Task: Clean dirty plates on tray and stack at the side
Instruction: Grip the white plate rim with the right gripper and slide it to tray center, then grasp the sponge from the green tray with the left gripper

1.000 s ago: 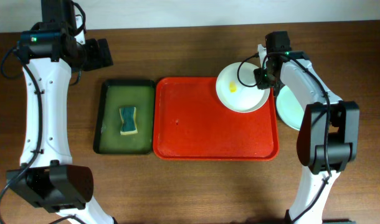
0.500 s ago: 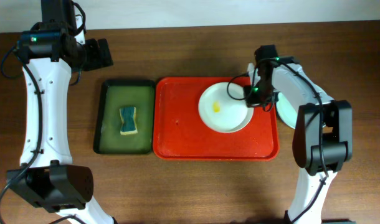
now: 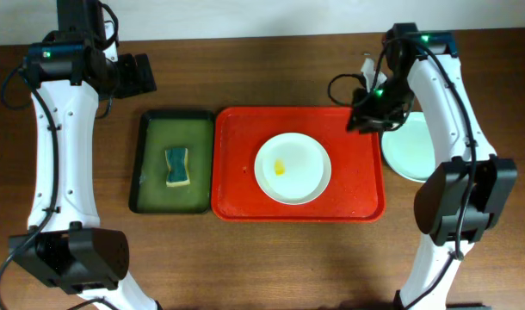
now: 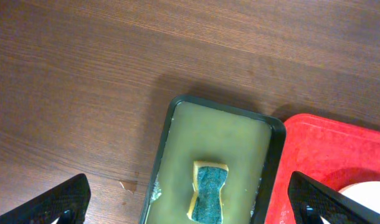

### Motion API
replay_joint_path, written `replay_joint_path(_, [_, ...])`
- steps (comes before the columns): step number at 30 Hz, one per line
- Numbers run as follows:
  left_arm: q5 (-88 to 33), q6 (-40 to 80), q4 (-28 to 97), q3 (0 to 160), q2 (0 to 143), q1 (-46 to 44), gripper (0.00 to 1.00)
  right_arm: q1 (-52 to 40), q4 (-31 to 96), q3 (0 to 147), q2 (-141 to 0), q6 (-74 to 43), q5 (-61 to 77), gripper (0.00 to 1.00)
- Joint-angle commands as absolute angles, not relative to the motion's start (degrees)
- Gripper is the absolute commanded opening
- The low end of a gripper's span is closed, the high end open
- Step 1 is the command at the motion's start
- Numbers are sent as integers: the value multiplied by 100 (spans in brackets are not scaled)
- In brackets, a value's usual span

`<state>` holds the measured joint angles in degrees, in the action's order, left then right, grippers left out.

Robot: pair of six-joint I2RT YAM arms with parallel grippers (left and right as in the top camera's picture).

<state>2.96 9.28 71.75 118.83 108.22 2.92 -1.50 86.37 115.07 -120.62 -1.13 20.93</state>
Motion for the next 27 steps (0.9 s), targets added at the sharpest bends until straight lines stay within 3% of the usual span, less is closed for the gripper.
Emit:
replay_joint_path(1, [274,978,7168,11920,10825,290,99,-314,8482,10711,-12029,-95,2189,6])
replay_joint_path(5, [274,978,7168,11920,10825,290,99,-609,7590,9623,-12031,-204,2185,23])
replay_joint_path(8, [274,978,7168,11920,10825,290,99,-674,6545,8851,-12031,-655,2165,26])
replay_joint_path(12, [274,978,7166,11920,10825,290,99,-679,5961,8361,-12031,-954,2169,19])
replay_joint_path(14, [274,978,7168,11920,10825,290,99,-679,5861,8329,-12031,-978,2228,4])
replay_joint_path(21, [231,982,7129,11920,10825,290,99,-679,5916,8329,-12031,-1400,2250,4])
replay_joint_path(23, [-473,980,7393,11917,10825,287,99,-679,5913,8329,-12031,-1398,2246,5])
replay_joint_path(24, [-1107,978,7673,11775,10853,239,99,-679,5911,8329,-12031,-1398,2228,5])
replay_joint_path(27, [-1203,976,7467,10320,10862,-532,99,-679,5909,8329,-12031,-1398,2228,5])
